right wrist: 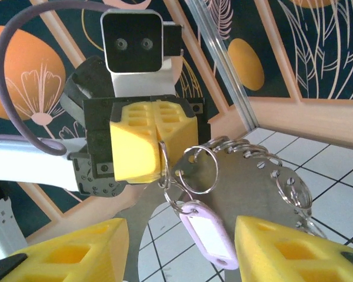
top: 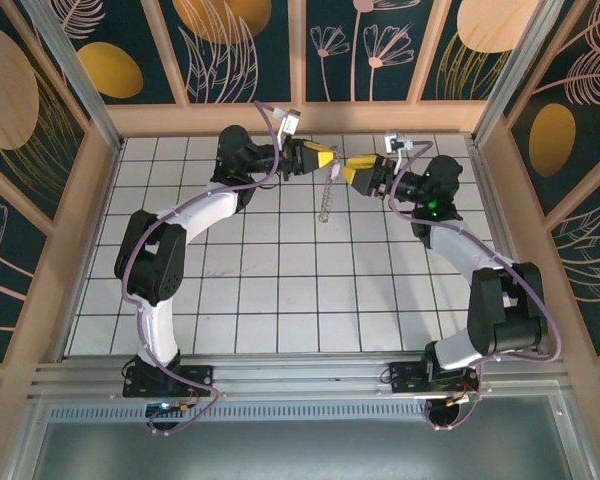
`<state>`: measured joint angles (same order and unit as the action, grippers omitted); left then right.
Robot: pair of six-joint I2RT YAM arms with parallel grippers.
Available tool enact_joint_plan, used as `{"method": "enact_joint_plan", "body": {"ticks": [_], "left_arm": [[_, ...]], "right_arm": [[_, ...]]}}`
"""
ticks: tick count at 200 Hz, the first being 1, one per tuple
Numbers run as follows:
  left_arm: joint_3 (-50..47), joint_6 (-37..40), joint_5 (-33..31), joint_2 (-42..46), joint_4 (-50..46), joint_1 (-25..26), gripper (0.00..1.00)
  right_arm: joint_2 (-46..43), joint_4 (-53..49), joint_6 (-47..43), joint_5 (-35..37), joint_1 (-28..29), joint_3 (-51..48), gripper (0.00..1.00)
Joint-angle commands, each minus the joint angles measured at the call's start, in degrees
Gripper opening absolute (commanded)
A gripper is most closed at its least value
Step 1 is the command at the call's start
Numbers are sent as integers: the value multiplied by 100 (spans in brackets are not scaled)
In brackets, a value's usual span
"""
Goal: Put the keys on the keyring
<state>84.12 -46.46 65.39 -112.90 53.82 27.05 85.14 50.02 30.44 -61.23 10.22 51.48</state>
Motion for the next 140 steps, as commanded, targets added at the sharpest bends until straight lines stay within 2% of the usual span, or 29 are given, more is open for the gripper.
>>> {"method": "enact_joint_plan", "body": {"ticks": [1,37,62,102,140], "left_arm": [[43,-98,134,132,399,61,0],[87,-449,233,77,772,81,0],[104,-547,214,53,872,81,0],[31,-536,30,96,927,81,0],[-97,-480,-212,231,1007,81,0]], "right_arm": [[197,282,-205,-268,110,239,51],[441,265,-345,-475,259,391,50],[470,298,-354,-560,298,352,39],[294,154,-452,-558,316,170,0],[215,-167,-677,-357,589,187,0]]}}
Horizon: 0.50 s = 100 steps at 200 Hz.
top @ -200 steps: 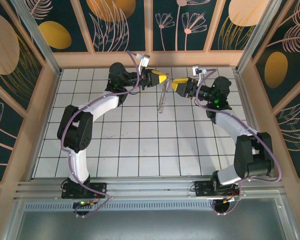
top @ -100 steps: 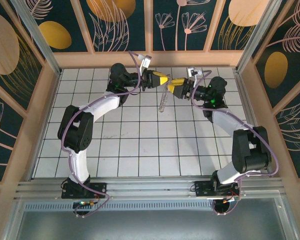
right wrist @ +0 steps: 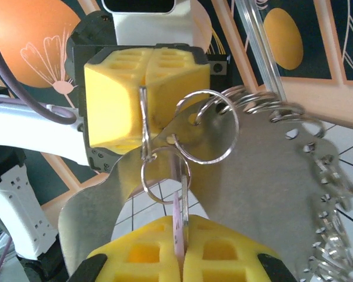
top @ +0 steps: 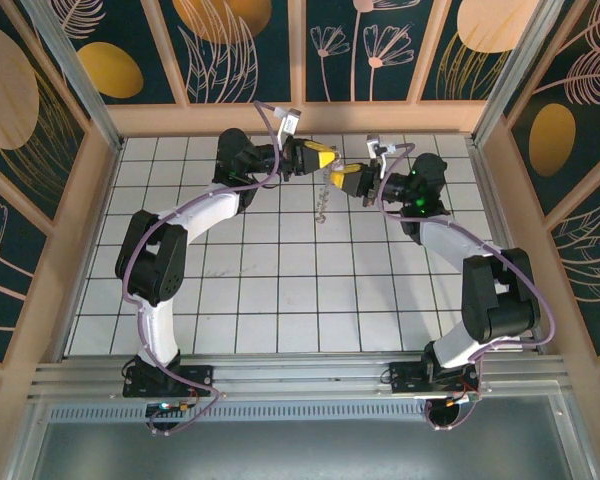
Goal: Put the keys on the keyring
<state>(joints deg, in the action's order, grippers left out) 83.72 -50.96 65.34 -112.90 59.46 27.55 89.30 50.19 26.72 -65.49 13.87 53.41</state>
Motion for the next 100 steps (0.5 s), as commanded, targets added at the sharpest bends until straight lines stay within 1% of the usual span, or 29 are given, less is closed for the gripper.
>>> {"method": "enact_joint_plan", "body": {"ticks": [1,40,100], "left_arm": [[-58,-24,-211,232,443,31,0],[-245,2,-344,303,501,49,0],[-425,24,-423,409,591,58,0]], "right_arm": [[-201,-203,-311,80,240,3,0],[22,-640,-527,516,631,302,0],[-70,-370,-270,896,503,36,0]]}}
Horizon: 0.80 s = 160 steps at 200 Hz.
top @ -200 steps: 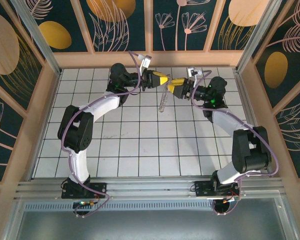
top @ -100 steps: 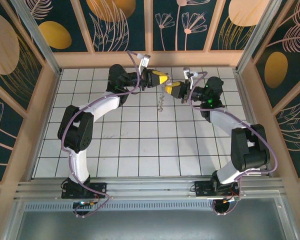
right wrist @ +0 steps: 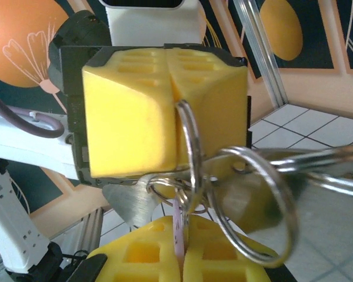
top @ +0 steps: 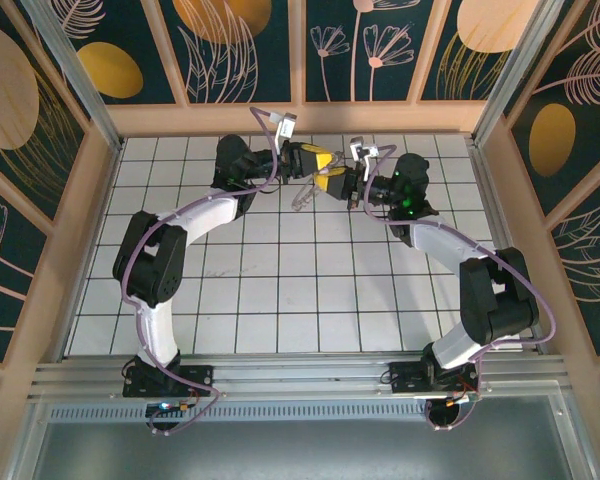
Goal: Put the keys on the keyring
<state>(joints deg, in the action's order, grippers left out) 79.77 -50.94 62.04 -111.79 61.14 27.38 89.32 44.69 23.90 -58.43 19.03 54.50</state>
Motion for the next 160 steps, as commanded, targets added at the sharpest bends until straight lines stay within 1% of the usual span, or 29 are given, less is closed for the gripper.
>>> {"method": "enact_joint_plan", "body": {"ticks": [1,28,52,92,112,123,160], "left_arm": [[-30,22,-99,307,424,75,0],[-113,72,-296,392,396,74,0],[-121,343,-410,460,73,74,0],[-110,732,-368,479,-335,75,0],[-103,1055,-376,533,-684,75,0],[-118,1107,-378,553,-742,75,0],[-110,1191,-386,545,-852,84,0]], "right_arm": [[-81,190,24,191,-17,-81,0],[-294,283,140,335,-105,-324,0],[-536,61,95,451,-124,-434,0],[-772,-844,-185,602,-120,-191,0],[-785,-1480,-382,691,-119,93,0],[-767,-1749,-461,711,-121,240,0],[-704,-2190,-583,693,-108,602,0]]}}
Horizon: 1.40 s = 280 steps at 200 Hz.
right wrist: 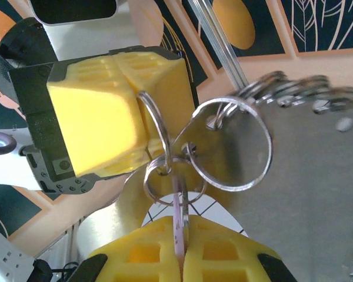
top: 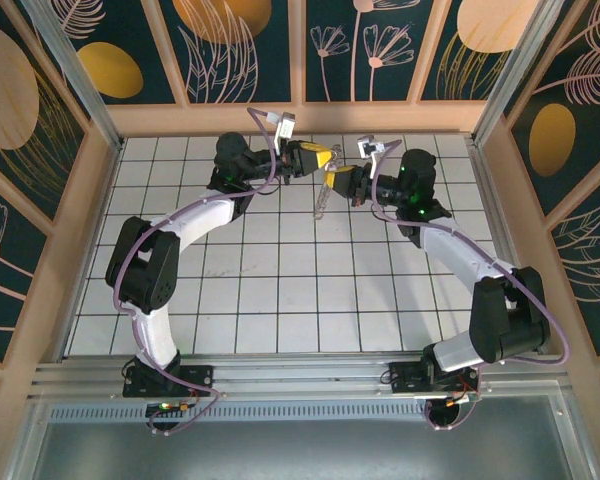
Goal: Put the keys on the keyring
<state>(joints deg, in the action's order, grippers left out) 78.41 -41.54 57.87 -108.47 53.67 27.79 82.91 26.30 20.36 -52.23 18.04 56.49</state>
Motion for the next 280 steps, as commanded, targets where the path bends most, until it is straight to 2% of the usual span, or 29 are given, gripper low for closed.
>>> {"method": "enact_joint_plan", "body": {"ticks": [1,69,112,145,201,214,253,280], "left_arm": [[25,256,32,212,-112,42,0],[26,547,35,184,-475,95,0],[-1,1368,-322,346,-1359,95,0],[-35,1557,-399,376,-1538,95,0],[-63,1898,-502,488,-1893,95,0],[-63,1895,-496,510,-1895,95,0],[-63,1653,-337,451,-1634,95,0],[-68,1315,-162,374,-1259,95,0]], "right_arm": [[-60,-362,-231,77,-11,409,0],[116,-1223,-569,204,-54,974,0],[-13,-2557,-1162,392,-274,1380,0],[-35,-3360,-1511,578,-296,1751,0],[-32,-4386,-1925,1303,-287,2213,0],[-16,-4488,-1972,1382,-278,2246,0],[-71,-4003,-1851,843,-247,1952,0],[77,-3783,-1834,742,-82,1889,0]]}}
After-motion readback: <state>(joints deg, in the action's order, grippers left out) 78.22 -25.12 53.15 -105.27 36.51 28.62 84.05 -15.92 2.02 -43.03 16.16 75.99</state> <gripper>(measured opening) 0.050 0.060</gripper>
